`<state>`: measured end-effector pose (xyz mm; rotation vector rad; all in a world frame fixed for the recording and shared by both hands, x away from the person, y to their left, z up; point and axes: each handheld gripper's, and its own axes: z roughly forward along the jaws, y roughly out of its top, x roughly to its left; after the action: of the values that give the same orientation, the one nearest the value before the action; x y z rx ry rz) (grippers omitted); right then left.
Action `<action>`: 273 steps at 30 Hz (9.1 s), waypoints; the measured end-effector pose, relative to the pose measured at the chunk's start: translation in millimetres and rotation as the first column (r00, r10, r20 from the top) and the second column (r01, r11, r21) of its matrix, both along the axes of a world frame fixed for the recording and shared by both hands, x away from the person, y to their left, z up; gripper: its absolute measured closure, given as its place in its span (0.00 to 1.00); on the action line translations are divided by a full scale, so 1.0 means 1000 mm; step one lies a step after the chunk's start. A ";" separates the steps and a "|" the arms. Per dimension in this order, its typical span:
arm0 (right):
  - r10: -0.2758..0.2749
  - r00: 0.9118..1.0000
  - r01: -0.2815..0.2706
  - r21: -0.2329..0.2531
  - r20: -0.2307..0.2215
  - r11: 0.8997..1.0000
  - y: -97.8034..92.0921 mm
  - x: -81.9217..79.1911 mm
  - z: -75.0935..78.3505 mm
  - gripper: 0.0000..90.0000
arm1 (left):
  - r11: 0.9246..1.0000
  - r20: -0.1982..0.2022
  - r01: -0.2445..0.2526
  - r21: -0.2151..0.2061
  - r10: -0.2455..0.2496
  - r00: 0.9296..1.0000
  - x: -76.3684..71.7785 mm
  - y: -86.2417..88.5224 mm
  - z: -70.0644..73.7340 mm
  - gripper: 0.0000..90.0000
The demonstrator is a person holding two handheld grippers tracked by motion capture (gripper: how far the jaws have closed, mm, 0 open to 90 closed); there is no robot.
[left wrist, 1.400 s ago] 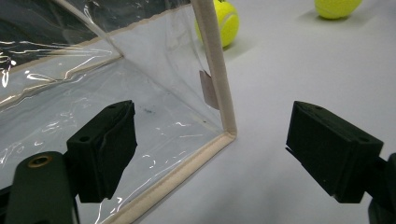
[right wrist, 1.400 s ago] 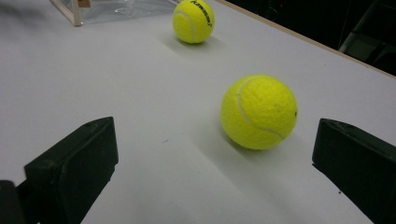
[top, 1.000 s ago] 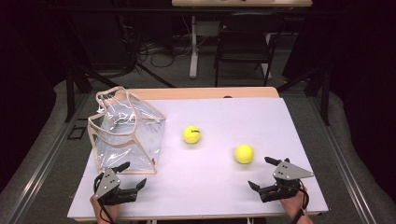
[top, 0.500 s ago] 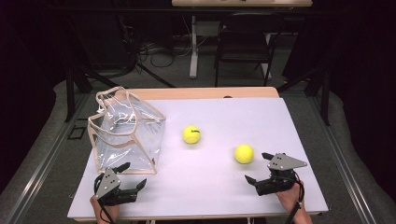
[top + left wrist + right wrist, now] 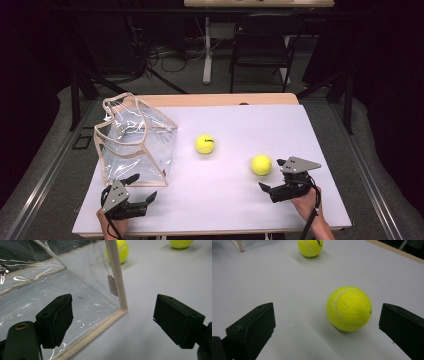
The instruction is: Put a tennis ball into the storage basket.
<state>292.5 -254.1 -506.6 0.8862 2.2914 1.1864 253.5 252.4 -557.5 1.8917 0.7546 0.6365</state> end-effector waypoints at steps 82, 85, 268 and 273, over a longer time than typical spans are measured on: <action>-0.047 0.952 0.004 -0.143 -0.301 0.990 0.021 0.091 -0.012 0.00 | 1.000 0.000 0.011 0.009 -0.011 1.000 0.001 0.000 0.001 0.18; -0.055 0.947 0.009 -0.145 -0.315 0.989 0.022 0.092 -0.015 0.00 | 1.000 -0.004 0.009 0.000 -0.009 1.000 0.001 0.001 0.001 0.18; 0.281 0.936 -0.303 -0.075 -0.212 0.950 0.157 0.096 0.038 0.29 | 1.000 0.002 0.030 0.000 -0.030 1.000 0.002 -0.002 0.002 0.18; 0.288 0.935 -0.308 -0.074 -0.205 0.948 0.161 0.097 0.039 0.29 | 1.000 0.002 0.025 -0.003 -0.025 1.000 0.001 -0.001 0.001 0.18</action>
<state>389.3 -93.4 -467.5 0.6534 2.6942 1.1271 254.8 251.1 -556.1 1.8948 0.7292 0.6205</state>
